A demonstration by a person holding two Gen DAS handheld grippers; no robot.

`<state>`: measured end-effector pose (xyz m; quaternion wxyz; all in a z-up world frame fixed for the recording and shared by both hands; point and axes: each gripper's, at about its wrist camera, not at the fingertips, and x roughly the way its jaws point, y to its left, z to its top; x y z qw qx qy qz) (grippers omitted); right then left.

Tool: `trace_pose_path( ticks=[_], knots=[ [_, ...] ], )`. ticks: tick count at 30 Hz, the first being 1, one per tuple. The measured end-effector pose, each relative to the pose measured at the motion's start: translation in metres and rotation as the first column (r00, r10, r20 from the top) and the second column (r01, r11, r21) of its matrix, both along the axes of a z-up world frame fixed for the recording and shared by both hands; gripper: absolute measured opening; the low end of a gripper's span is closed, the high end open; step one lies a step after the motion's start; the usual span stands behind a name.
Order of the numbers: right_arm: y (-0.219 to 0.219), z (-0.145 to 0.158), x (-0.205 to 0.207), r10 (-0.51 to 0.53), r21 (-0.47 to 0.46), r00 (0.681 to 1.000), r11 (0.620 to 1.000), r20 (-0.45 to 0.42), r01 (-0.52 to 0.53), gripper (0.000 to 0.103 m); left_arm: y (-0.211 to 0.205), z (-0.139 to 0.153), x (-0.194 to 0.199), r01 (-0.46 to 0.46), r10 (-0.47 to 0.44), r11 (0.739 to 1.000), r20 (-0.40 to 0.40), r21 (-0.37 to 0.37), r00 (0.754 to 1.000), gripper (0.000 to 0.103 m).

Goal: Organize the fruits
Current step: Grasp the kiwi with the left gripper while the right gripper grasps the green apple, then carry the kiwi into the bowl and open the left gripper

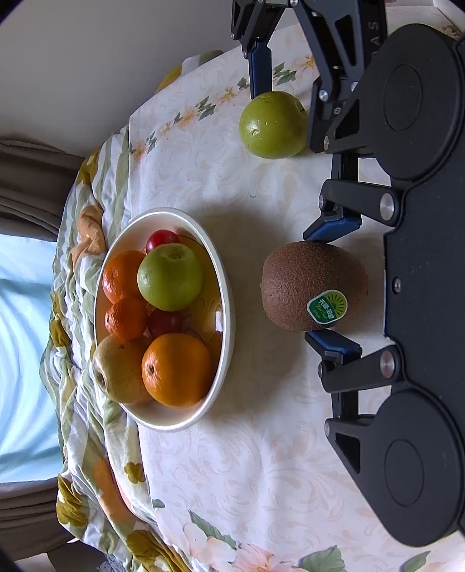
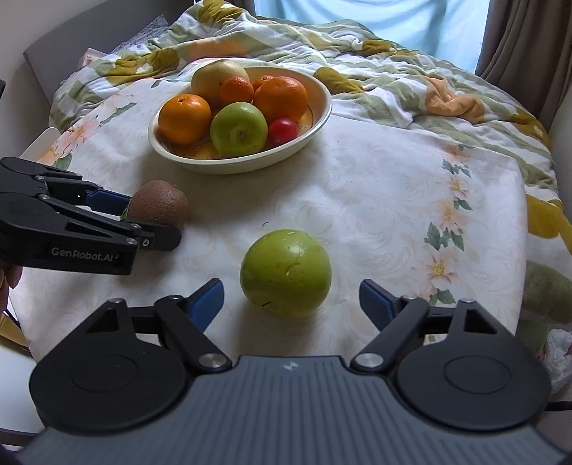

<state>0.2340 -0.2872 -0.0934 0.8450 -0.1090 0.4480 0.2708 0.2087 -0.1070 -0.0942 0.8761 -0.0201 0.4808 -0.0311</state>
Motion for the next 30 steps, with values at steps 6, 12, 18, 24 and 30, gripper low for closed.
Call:
trace_pose_path(
  ticks=[6,12,18,24,30],
  knots=[
    [0.003,-0.004,0.005,0.002,0.006,1.0,1.0,-0.01,-0.002,0.085,0.008,0.001,-0.007,-0.025,0.025,1.0,-0.003,-0.006,1.0,0.057],
    [0.007,-0.006,0.008,0.009,0.008,1.0,1.0,-0.009,-0.009,0.08,0.014,0.002,-0.014,-0.046,0.046,0.999,-0.002,-0.023,0.999,0.057],
    [0.01,-0.007,0.01,0.013,-0.011,1.0,1.0,-0.012,-0.014,0.071,0.018,0.007,-0.022,-0.07,0.071,0.997,0.017,-0.036,0.997,0.057],
    [0.011,0.002,0.004,0.032,-0.005,0.999,0.999,0.008,-0.032,0.071,0.022,0.023,-0.031,-0.094,0.096,0.994,0.048,-0.051,0.994,0.057],
    [0.011,0.02,-0.004,0.037,0.016,0.999,0.999,0.035,-0.037,0.071,0.024,0.048,-0.042,-0.102,0.107,0.993,0.097,-0.058,0.99,0.057]
  ],
)
